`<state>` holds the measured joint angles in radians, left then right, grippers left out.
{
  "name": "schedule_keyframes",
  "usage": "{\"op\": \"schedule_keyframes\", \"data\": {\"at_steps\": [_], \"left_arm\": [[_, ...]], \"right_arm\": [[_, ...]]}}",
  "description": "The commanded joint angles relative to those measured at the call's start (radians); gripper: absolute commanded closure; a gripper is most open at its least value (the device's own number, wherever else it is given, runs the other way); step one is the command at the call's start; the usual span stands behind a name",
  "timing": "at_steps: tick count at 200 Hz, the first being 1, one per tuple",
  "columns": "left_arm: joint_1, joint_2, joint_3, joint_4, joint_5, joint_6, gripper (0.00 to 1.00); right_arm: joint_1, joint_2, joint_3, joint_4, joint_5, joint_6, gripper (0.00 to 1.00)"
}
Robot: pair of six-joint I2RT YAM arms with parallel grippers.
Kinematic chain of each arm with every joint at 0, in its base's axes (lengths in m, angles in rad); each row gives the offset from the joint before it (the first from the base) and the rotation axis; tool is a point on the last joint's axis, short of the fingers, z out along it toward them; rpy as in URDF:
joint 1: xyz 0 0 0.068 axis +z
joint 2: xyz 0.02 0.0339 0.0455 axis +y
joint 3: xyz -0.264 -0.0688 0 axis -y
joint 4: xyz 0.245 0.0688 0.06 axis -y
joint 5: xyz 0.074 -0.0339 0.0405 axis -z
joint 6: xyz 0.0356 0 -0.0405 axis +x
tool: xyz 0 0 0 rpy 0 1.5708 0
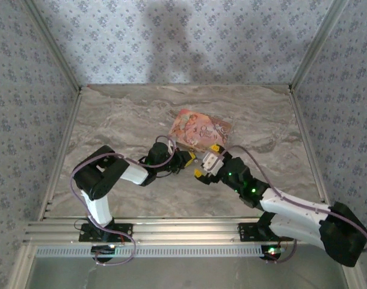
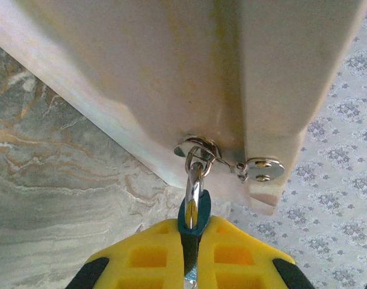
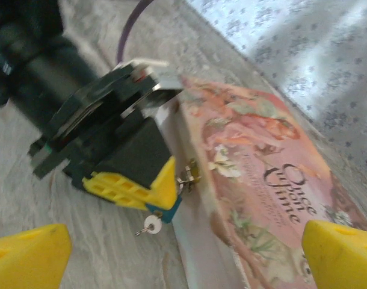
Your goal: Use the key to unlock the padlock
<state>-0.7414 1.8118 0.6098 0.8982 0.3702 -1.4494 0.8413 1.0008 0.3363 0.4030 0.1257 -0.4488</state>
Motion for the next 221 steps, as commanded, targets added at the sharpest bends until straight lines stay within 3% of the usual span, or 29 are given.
{"op": "schedule_keyframes", "data": {"at_steps": [1, 29, 64, 140, 221], "left_arm": [[-0.010, -0.053, 0.019, -0.027, 0.005, 0.001, 1.00], [-0.013, -0.067, 0.019, -0.044, 0.000, 0.007, 1.00], [-0.016, -0.072, 0.019, -0.050, -0.004, 0.006, 1.00], [-0.019, -0.085, 0.021, -0.056, -0.007, 0.006, 1.00], [-0.020, -0.085, 0.025, -0.059, -0.003, 0.008, 1.00]], "right_arm": [[0.059, 0.081, -0.013, 0.057, 0.111, -0.153, 0.00], [0.107, 0.216, 0.009, 0.106, 0.171, -0.200, 0.01], [0.121, 0.321, 0.045, 0.149, 0.177, -0.186, 0.12], [0.113, 0.421, 0.046, 0.263, 0.201, -0.104, 0.39], [0.088, 0.454, 0.038, 0.304, 0.221, -0.053, 0.61]]}}
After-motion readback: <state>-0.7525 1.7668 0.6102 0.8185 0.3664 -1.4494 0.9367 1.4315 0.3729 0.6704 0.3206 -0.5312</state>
